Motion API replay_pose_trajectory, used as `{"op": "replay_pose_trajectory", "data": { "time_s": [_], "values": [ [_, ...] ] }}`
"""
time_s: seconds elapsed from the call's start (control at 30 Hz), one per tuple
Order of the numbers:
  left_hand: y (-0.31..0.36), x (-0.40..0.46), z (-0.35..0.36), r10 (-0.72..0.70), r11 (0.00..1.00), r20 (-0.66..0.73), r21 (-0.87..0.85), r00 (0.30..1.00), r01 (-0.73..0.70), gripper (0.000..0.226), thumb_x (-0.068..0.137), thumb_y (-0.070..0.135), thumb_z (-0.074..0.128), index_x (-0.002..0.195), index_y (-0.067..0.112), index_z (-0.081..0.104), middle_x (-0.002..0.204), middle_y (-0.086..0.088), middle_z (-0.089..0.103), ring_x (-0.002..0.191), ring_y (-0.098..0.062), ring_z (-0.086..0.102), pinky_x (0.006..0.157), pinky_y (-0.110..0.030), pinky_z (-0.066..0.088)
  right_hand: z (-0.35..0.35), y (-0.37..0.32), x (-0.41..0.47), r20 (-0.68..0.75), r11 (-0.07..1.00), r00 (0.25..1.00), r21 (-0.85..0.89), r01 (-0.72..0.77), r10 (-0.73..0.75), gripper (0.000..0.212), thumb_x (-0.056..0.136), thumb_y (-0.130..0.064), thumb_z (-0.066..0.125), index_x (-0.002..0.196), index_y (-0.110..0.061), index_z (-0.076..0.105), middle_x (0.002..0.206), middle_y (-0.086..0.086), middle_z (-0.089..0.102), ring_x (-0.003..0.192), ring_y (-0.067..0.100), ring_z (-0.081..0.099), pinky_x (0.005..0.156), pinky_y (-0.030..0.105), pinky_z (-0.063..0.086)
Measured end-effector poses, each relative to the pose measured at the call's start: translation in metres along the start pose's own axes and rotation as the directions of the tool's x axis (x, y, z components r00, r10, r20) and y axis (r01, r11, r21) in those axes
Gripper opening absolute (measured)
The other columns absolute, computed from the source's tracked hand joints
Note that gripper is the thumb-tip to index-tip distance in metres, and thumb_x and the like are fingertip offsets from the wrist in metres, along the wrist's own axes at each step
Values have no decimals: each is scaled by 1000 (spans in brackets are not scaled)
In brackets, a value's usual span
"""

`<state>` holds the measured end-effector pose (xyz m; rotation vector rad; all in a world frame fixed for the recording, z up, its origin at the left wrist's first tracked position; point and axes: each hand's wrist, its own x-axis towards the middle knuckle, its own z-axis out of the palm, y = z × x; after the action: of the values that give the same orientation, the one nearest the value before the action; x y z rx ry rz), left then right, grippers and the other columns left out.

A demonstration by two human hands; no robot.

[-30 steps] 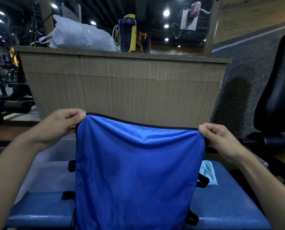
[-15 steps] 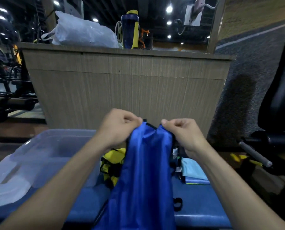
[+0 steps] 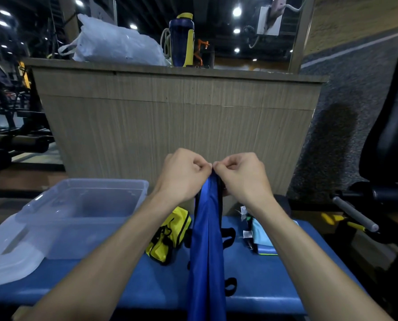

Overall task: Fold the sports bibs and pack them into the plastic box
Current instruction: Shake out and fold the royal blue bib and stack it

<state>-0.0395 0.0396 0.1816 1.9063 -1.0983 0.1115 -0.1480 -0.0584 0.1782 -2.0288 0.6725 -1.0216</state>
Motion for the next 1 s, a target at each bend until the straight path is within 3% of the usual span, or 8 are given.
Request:
{"op": "replay_pose_trajectory", "data": {
  "time_s": [0.2, 0.3, 0.43, 0.53, 0.63, 0.8, 0.9, 1.0],
  "values": [
    [9, 1, -17, -123, 894, 388, -356, 913, 272, 32, 105, 9, 45, 99, -9, 71, 68, -11, 69, 67, -26, 74, 72, -41, 65, -12, -18, -10, 84, 962, 991, -242, 126, -108, 24, 89, -29, 66, 70, -15, 73, 58, 0, 70, 56, 11, 69, 60, 34, 58],
    [17, -1, -26, -120, 845, 477, -412, 871, 342, 38, 103, 12, 41, 110, -17, 64, 73, -17, 67, 63, -24, 70, 82, -46, 63, -14, -24, -13, 169, 895, 973, -392, 214, -159, 33, 85, -42, 71, 66, -16, 67, 55, 1, 63, 56, 17, 60, 48, 30, 42],
    [18, -5, -31, -100, 772, 523, -496, 847, 397, 45, 109, 24, 36, 114, -12, 63, 64, -12, 69, 56, -20, 68, 97, -55, 56, -13, -21, -12, 174, 828, 960, -487, 278, -220, 28, 84, -39, 73, 69, -16, 65, 59, 2, 60, 61, 25, 57, 53, 29, 37],
    [13, -8, -29, -99, 739, 543, -522, 834, 427, 46, 109, 28, 37, 116, -8, 64, 86, -23, 74, 79, -32, 75, 96, -56, 56, -13, -15, -13, 198, 800, 943, -500, 332, -268, 25, 85, -27, 70, 65, -18, 58, 56, -2, 55, 57, 22, 52, 57, 29, 39],
    [9, -14, -32, -86, 714, 559, -542, 824, 443, 42, 109, 28, 37, 115, -3, 64, 103, -27, 74, 96, -37, 74, 90, -50, 60, -15, -6, -13, 152, 865, 946, -383, 323, -286, 6, 82, -16, 69, 78, -21, 71, 64, -5, 66, 64, 13, 63, 64, 27, 50],
    [-23, -21, -40, 32, 828, 329, -537, 944, 159, 30, 108, 15, 44, 106, 3, 72, 94, -17, 77, 83, -29, 75, 77, -43, 59, -58, 4, 11, 275, 989, 951, 90, 118, -139, 30, 89, 8, 56, 83, -16, 72, 75, 4, 67, 70, 13, 56, 66, 30, 46],
    [-38, -24, -41, 131, 817, 133, -576, 982, -31, 16, 100, 4, 59, 99, 7, 74, 86, -14, 76, 75, -24, 72, 64, -33, 58, -89, -1, 25, 367, 988, 919, 102, 115, -145, 31, 92, 7, 53, 84, -16, 72, 82, 1, 68, 79, 15, 58, 71, 28, 48],
    [-38, -27, -36, 261, 837, 9, -500, 965, -222, 15, 90, 7, 75, 102, 15, 75, 95, -5, 76, 91, -19, 72, 78, -35, 60, -107, -10, 33, 392, 982, 900, 52, 183, -189, 29, 94, 6, 50, 88, -12, 72, 84, 0, 68, 81, 11, 59, 73, 25, 50]
  ]
}}
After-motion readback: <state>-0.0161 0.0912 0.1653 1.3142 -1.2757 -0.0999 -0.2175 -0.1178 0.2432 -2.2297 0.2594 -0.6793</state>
